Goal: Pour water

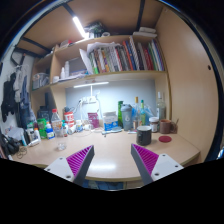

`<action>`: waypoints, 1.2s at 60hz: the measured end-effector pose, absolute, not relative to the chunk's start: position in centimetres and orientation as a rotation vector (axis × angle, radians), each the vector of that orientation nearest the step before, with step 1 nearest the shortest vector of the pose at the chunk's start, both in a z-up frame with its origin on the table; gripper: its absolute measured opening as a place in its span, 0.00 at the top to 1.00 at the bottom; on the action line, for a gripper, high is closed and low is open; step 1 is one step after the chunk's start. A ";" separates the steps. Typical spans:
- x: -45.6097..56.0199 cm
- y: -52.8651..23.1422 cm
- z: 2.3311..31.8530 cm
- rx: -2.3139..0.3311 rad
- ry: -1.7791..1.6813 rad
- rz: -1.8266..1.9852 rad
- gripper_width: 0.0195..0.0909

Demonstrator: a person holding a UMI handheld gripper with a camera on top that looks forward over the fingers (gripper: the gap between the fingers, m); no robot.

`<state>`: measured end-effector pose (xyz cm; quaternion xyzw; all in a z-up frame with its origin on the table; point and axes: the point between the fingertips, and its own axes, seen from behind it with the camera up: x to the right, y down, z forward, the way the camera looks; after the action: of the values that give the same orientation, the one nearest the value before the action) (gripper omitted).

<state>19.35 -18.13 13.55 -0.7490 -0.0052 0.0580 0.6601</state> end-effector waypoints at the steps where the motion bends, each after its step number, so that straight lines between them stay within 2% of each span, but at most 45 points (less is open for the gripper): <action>1: 19.3 -17.9 13.6 -1.698 -0.014 0.128 0.10; 14: 18.0 -16.7 12.3 -1.718 -0.042 0.145 0.10; 28: 13.9 -15.2 12.4 -1.707 -0.122 0.177 0.10; 58: -8.1 -5.7 12.1 -1.681 -0.326 0.372 0.10; 72: -14.8 2.4 9.9 -1.719 -0.337 0.312 0.11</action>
<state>-14.83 2.37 9.88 -0.7506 -0.1473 0.1363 0.6295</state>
